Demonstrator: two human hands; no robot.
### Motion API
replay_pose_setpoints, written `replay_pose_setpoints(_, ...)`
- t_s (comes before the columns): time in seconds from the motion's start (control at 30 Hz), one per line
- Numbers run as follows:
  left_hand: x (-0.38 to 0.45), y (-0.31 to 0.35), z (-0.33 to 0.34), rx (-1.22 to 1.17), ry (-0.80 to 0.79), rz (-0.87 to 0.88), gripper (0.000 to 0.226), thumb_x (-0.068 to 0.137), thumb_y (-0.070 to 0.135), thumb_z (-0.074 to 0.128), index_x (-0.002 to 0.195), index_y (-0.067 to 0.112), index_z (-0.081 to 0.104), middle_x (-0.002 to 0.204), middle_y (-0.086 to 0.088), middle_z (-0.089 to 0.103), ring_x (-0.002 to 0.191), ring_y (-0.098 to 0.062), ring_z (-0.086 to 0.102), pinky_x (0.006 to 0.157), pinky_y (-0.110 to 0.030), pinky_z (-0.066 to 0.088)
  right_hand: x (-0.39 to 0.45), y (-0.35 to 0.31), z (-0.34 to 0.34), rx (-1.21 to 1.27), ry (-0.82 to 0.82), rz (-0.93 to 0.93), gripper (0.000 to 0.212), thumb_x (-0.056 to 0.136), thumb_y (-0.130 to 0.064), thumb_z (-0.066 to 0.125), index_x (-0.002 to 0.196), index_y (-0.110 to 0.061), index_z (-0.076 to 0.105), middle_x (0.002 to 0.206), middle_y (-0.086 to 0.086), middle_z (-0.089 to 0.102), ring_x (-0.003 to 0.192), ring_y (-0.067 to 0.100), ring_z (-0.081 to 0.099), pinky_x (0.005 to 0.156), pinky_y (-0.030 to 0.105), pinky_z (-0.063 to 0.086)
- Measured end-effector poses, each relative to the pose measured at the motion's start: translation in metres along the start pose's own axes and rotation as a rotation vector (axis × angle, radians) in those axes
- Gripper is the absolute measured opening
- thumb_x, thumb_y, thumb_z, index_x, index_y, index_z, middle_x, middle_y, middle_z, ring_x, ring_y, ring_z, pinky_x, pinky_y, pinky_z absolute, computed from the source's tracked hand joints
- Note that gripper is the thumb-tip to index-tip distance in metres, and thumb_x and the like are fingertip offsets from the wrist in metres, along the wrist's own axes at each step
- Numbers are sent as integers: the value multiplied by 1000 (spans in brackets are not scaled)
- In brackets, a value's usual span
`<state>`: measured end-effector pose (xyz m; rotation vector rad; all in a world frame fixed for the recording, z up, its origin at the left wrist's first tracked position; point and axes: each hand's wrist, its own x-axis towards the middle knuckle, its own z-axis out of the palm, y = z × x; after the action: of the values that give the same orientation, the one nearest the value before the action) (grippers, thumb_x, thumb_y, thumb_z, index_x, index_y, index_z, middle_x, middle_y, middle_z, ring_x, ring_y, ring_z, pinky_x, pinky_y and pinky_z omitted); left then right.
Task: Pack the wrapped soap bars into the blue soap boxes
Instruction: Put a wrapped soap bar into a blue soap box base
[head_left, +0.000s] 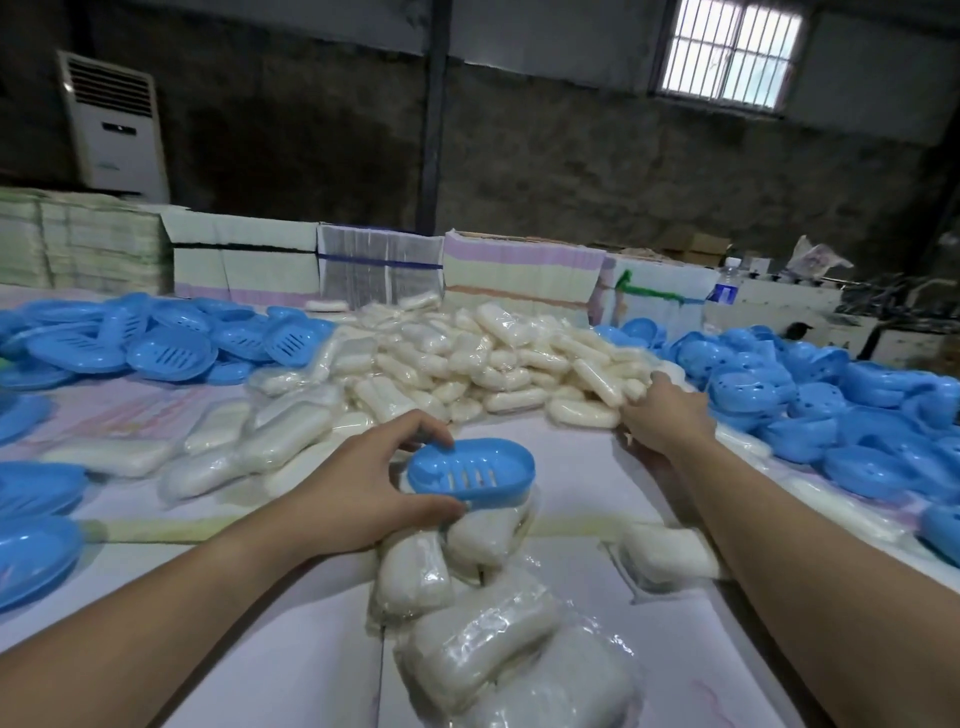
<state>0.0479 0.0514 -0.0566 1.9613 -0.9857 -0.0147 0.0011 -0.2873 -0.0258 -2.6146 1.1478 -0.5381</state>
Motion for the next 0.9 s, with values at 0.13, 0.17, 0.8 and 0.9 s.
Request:
replay_pose_setpoints(0.13, 0, 1, 1, 2, 1, -13, 58, 52, 56, 82, 105, 45, 61, 112, 25, 64, 104, 6, 62, 94, -28, 51, 5, 8, 9, -59, 18, -32, 36, 91, -27, 55, 126, -19, 49, 120, 12, 60, 119, 35, 49, 99, 49, 41)
replay_pose_setpoints(0.17, 0, 2, 1, 6, 0, -14, 59, 51, 58, 80, 105, 45, 61, 112, 24, 65, 105, 5, 62, 95, -29, 51, 5, 9, 8, -57, 31, -43, 36, 90, -28, 57, 124, -20, 50, 117, 11, 61, 115, 34, 52, 97, 49, 43)
replay_pose_setpoints(0.8, -2, 8, 3, -85, 36, -90, 84, 50, 44, 91, 116, 53, 40, 114, 17, 65, 106, 2, 63, 100, -30, 49, -112, -67, -45, 186, 100, -885, 36, 82, -38, 72, 118, -36, 68, 96, -13, 73, 84, 9, 62, 79, 36, 51)
replay_pose_setpoints(0.9, -1, 6, 3, -90, 27, -100, 89, 51, 44, 90, 120, 55, 36, 115, 18, 64, 109, 3, 61, 103, -32, 48, -125, -72, -33, 168, 13, -926, 36, 82, -42, 72, 118, -39, 69, 102, -13, 73, 90, 8, 61, 82, 34, 50)
